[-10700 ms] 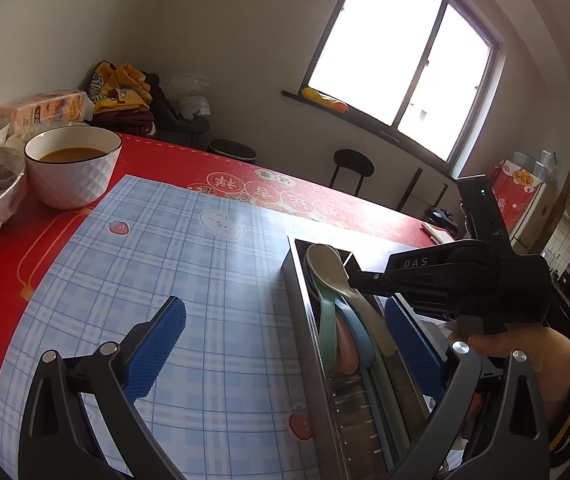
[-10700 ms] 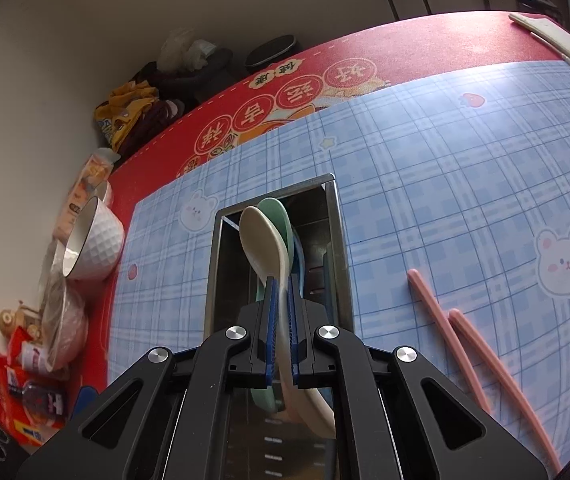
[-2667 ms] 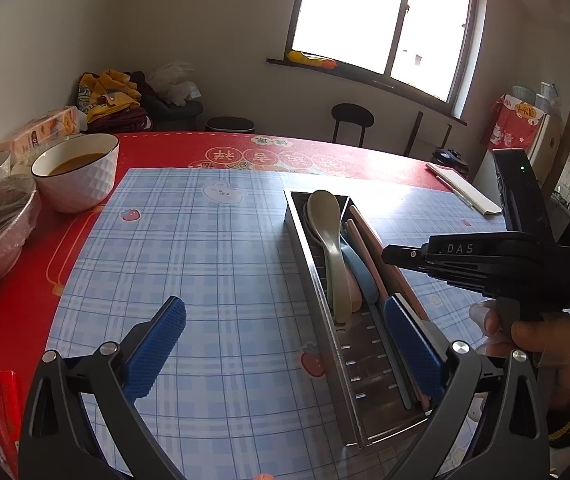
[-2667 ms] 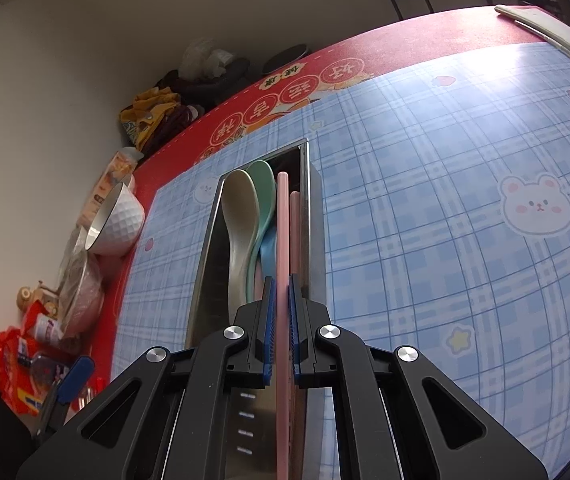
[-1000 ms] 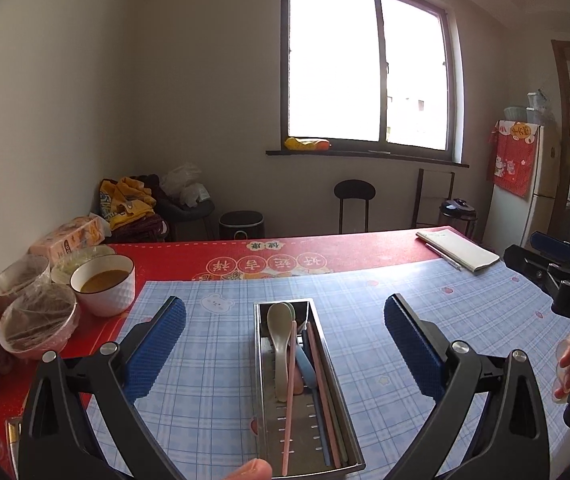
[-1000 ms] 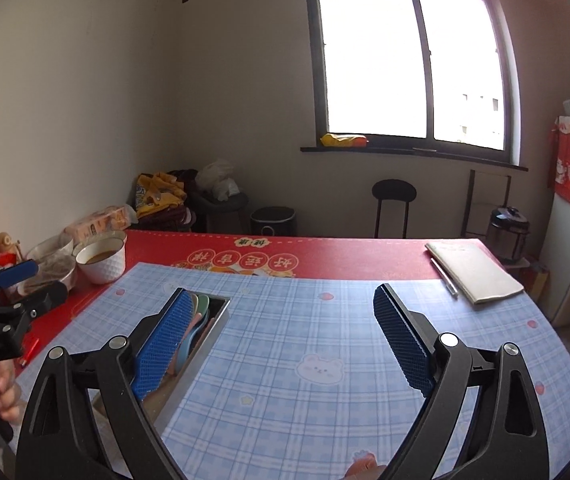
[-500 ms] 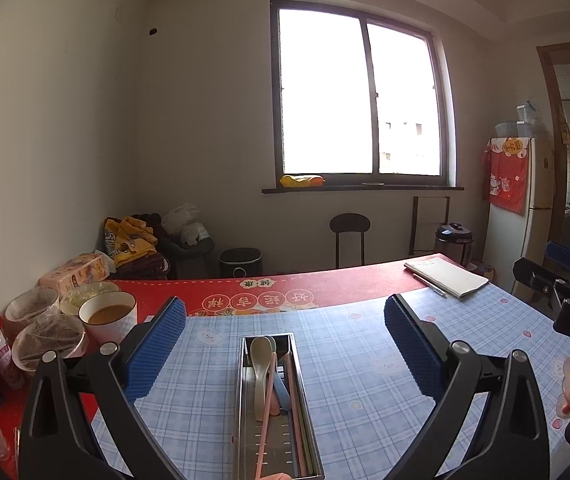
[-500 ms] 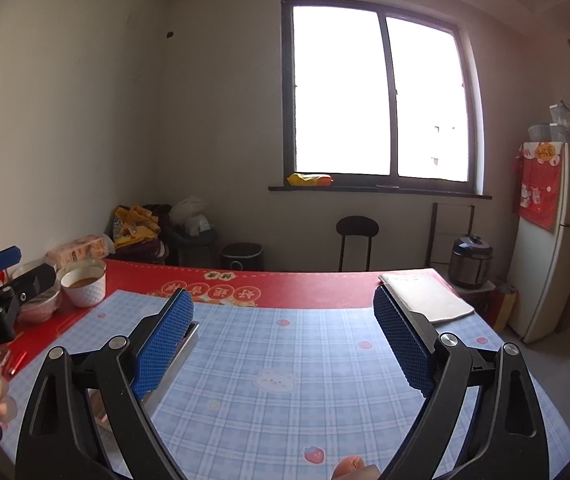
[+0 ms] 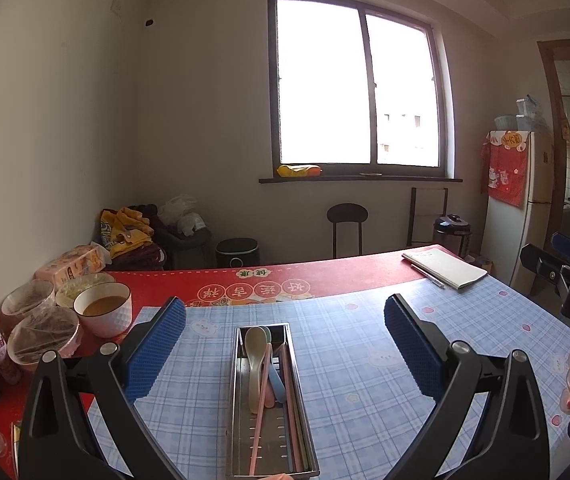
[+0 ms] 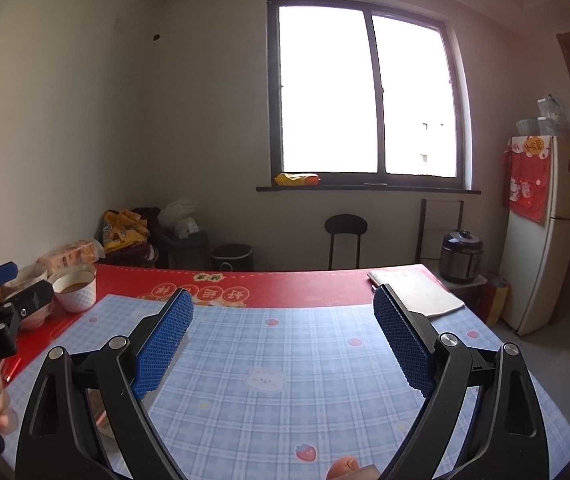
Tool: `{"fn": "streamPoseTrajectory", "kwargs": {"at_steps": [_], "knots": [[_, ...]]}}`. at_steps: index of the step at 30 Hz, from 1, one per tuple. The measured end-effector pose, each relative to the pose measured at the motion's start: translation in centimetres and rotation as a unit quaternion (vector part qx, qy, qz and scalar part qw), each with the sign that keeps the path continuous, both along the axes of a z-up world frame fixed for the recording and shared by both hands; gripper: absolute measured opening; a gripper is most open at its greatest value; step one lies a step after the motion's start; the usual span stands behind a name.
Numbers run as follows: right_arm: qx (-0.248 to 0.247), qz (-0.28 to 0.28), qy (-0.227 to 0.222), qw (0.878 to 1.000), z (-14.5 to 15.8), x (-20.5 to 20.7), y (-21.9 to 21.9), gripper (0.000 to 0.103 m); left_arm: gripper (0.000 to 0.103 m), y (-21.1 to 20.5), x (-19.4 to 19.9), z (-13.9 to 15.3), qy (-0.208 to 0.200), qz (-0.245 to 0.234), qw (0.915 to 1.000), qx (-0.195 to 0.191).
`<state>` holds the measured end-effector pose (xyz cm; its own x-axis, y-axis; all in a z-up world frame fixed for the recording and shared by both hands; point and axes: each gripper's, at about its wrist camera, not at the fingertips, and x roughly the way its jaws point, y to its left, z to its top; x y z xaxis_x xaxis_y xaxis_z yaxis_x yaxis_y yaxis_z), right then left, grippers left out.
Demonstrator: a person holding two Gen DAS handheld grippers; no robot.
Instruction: Organize utensils
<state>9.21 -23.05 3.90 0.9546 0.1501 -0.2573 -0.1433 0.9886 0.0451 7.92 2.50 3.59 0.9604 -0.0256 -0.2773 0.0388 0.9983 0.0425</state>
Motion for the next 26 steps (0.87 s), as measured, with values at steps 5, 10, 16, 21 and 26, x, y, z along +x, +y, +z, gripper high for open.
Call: {"fn": "streamPoseTrajectory", "kwargs": {"at_steps": [5, 10, 16, 21, 26], "knots": [[-0.002, 0.0, 0.003, 1.0, -0.14, 0.0, 0.39, 0.088, 0.097, 0.15, 0.06, -0.21, 0.005, -0.002, 1.0, 0.0], [-0.001, -0.001, 0.004, 1.0, -0.17, -0.03, 0.39, 0.088, 0.097, 0.38, 0.1, -0.25, 0.007, -0.009, 0.9999, -0.003], [-0.002, -0.001, 0.006, 1.0, -0.19, -0.11, 0.31, 0.088, 0.097, 0.55, -0.14, -0.32, 0.005, -0.015, 0.9998, -0.009], [-0.002, -0.002, 0.007, 1.0, -0.22, -0.08, 0.23, 0.088, 0.097, 0.45, -0.17, -0.37, 0.006, -0.009, 0.9999, -0.002], [-0.003, -0.003, 0.009, 1.0, -0.24, -0.02, 0.21, 0.088, 0.097, 0.54, -0.27, -0.39, 0.007, -0.003, 1.0, -0.002]]}}
